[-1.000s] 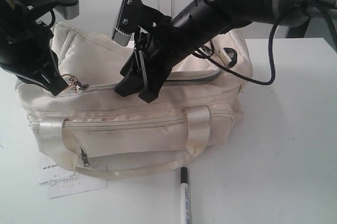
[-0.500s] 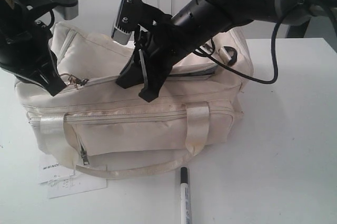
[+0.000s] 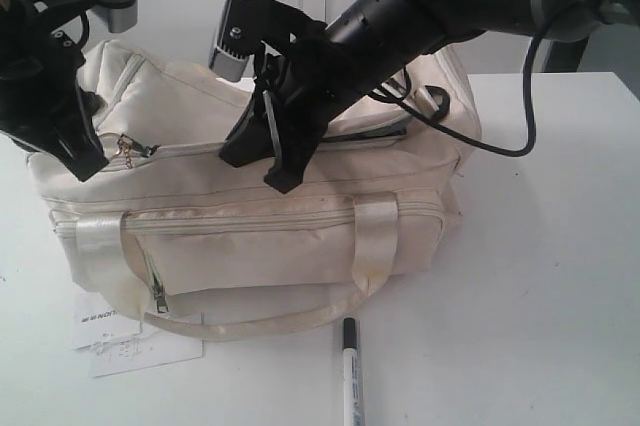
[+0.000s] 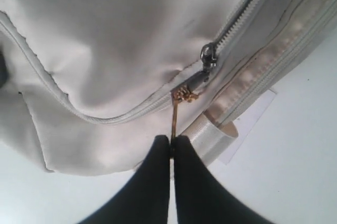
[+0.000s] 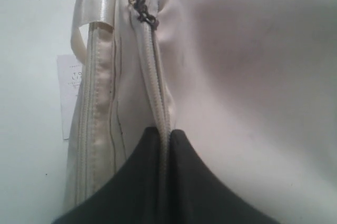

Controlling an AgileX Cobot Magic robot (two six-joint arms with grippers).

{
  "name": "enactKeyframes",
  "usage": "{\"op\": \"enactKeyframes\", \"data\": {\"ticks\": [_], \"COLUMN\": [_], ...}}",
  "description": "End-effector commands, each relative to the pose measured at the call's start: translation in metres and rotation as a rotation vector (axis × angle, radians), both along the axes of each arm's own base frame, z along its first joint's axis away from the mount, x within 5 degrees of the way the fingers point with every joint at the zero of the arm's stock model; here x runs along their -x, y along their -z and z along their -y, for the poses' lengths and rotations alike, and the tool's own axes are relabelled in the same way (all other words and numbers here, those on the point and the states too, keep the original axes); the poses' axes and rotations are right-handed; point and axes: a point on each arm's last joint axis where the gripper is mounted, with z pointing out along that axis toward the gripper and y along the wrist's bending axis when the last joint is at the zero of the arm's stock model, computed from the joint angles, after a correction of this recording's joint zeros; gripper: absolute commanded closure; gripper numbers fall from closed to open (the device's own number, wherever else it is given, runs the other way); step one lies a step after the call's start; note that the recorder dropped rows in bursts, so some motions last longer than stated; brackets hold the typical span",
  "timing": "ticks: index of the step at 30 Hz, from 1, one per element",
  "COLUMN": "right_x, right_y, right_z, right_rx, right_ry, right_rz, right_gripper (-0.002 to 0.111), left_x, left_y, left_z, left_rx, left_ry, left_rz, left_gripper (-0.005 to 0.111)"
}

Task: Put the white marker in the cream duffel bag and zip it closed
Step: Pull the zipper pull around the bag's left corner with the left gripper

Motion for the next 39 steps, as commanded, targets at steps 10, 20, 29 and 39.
{"op": "enactKeyframes", "data": {"ticks": [10, 20, 29, 39], "right_x": [0.002, 0.001, 0.001, 0.001], "right_y": [-0.003, 0.001, 0.002, 0.002], "right_z": [0.004, 0.010, 0.011, 0.012], "right_rx": [0.019, 0.109, 0.131, 0.133], "right_ry": [0.014, 0.006, 0.011, 0.010], "right_rz": [-0.001, 0.026, 0.024, 0.025], "right_gripper": [0.108, 0.108, 0.108, 0.108], "left_x": [0.011, 0.010, 0.011, 0.009], "left_y": [0.001, 0.000, 0.000, 0.000], "left_z": [-0.015, -0.021, -0.027, -0.038], "left_rx": [-0.134, -0.194, -0.253, -0.238], "left_ry": [-0.026, -0.073, -0.088, -0.138], "left_rz": [-0.078, -0.069, -0.078, -0.097], "left_gripper": [0.107, 0.107, 0.107, 0.107]}}
